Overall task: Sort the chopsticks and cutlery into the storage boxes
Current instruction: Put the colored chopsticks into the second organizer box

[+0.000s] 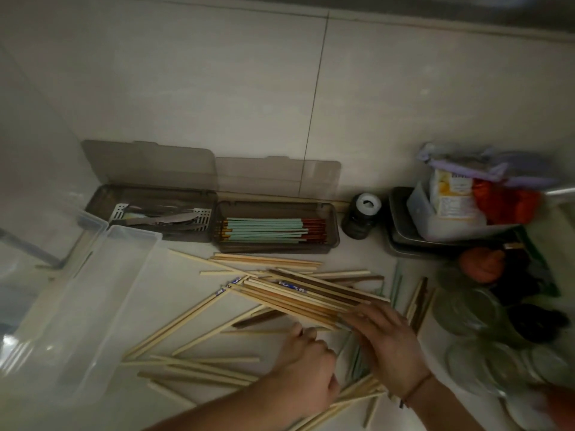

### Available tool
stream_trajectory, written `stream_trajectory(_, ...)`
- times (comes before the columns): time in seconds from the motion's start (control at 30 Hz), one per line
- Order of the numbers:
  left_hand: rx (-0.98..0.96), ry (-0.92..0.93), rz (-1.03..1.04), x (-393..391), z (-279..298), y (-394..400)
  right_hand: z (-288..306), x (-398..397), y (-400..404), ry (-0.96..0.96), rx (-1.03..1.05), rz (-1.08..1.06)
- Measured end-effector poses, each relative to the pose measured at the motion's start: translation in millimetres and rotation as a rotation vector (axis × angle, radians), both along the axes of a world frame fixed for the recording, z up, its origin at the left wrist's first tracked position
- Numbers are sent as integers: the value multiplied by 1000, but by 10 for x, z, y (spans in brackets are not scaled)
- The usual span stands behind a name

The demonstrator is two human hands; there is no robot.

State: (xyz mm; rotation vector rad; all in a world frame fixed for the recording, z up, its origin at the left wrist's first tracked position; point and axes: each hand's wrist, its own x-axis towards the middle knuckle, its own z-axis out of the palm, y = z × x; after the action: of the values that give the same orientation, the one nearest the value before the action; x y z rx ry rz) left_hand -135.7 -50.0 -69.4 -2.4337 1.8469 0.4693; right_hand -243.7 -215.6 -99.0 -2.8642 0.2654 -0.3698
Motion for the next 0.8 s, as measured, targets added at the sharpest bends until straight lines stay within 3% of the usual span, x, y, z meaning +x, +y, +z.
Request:
stream_trajectory(0.13, -241, 42, -3, 185, 274, 321, -104, -87, 151, 19, -16, 137)
stream_trajectory(0.27, -505, 125, 92, 505, 434, 613, -29, 29, 305, -81, 163, 183)
stream_trajectory(0.4, -672, 200, 297, 875, 489, 695, 116, 289, 396, -99, 353, 77)
stream_trajectory(0.53, -823, 277, 490, 1233, 411, 651, 290, 702, 280, -140, 334, -58)
stream_trajectory(0.63, -742, 245, 665, 1416, 309, 617, 444, 1088, 116, -160, 263, -193)
stream_trajectory(0.73, -394, 55, 678, 1529, 179, 595, 484, 1498, -62, -89, 208, -311)
stream_trajectory(0.8, -246, 31, 678, 1563, 99, 579, 477, 1757, -130, 30, 166, -329)
